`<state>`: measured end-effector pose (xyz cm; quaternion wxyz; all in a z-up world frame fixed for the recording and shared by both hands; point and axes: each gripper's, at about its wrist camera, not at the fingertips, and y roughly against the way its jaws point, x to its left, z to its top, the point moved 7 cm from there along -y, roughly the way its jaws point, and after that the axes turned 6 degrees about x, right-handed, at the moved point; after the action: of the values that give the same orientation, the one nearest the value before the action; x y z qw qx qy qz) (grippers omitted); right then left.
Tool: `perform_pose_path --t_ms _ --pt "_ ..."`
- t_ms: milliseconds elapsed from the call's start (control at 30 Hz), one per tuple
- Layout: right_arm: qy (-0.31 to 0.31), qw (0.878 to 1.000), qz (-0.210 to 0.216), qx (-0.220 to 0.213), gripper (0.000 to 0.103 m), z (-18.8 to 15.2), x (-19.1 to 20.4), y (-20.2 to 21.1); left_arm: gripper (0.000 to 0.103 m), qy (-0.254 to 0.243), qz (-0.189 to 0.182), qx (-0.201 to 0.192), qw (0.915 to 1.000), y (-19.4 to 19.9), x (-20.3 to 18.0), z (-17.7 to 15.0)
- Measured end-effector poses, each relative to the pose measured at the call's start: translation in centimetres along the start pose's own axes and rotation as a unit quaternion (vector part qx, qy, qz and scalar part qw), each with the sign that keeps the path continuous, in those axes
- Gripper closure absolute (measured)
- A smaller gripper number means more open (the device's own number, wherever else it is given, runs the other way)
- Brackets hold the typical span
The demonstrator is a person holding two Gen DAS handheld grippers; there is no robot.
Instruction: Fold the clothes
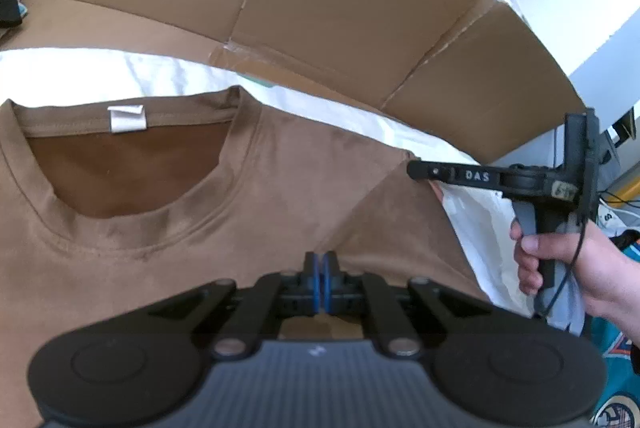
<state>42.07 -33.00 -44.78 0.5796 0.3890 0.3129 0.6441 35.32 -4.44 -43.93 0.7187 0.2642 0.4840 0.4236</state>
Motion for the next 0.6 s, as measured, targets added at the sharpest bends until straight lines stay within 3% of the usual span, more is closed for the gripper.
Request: perform_pose_path --t_ms 267,467,600 --pt "0.018 1.000 -0.008 0.000 0.067 0.9 -0.2 -1.0 0.101 0.006 0.007 -0.001 1.0000 -0.6 0.7 0.2" --pt "0.079 0.996 -0.040 0.003 0.068 1.0 -0.1 -1.1 0.101 0.012 0.016 0.003 0.9998 -1.8 1.8 0.4" --pt "0.086 0.995 -0.051 0.012 0.068 1.5 0.5 -1.5 0.101 0.014 0.018 0.003 0.9997 -1.9 1.9 0.4"
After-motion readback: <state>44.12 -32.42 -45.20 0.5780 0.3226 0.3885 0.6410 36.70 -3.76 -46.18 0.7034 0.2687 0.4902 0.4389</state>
